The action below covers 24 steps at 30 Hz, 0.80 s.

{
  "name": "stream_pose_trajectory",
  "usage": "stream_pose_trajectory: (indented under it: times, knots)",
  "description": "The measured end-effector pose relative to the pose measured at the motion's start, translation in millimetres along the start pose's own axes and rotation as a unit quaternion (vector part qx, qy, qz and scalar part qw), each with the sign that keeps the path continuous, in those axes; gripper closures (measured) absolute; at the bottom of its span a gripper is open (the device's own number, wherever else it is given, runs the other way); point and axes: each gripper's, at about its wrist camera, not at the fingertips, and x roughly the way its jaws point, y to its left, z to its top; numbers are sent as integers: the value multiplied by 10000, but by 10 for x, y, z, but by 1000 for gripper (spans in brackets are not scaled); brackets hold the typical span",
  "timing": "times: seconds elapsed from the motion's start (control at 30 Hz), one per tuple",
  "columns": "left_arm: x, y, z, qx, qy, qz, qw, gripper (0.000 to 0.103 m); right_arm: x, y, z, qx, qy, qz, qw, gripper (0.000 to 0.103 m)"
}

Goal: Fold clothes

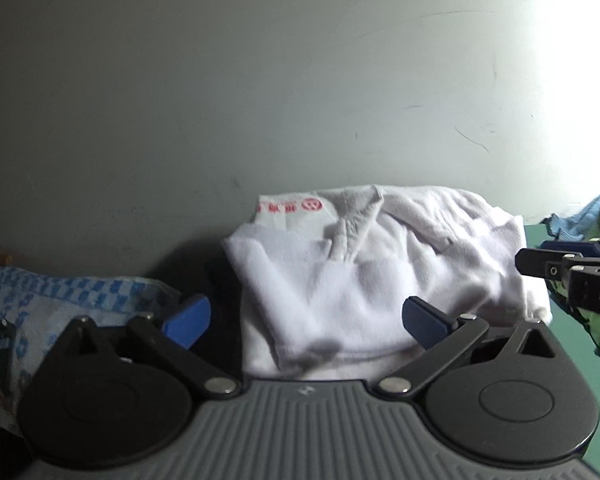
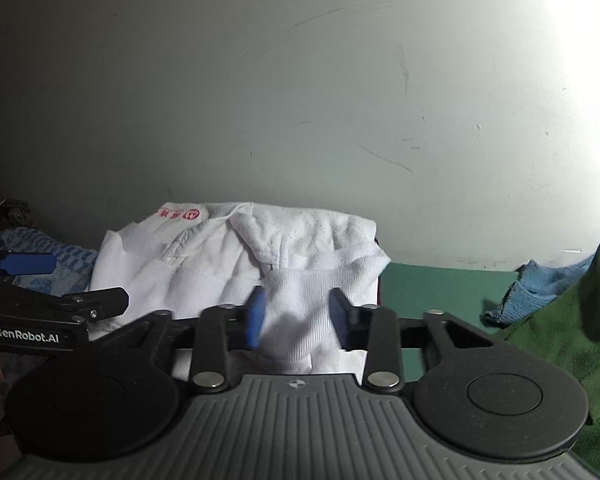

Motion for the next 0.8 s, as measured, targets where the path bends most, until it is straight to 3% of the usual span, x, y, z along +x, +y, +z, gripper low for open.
stream_pose_trajectory:
  times: [0.03,0.33,0.4,0.57,0.6,0.7,0.8]
  knots:
    - [-17,3,-36,18,16,-45,10000,2,43,-26,-36,36,94,-3,9999,92]
    - [209,130,-309,35,599,15,9982,5,333,-231,-272,184,735,-124,9970,95]
    - [89,132,-297,71,407,-23,9991,10,281,-214,-223,129,654,-232,9975,94]
    - [-248,80,-194,256,-283,-171,9991,1,-36,-80,-86,42,-244,117,9996,86]
    - [-253,51,-158,299,-293,-178,9990,1,-19,-24,-75,-41,-173,206,9996,80]
    - [-161,-9,-119,395,-202,-128,9989,2,126,127,-125,-251,170,250,9992,76]
    - [-108,3,-139,404,-111,-150,9990,13,249,197,-236,-530,282,127,9981,77]
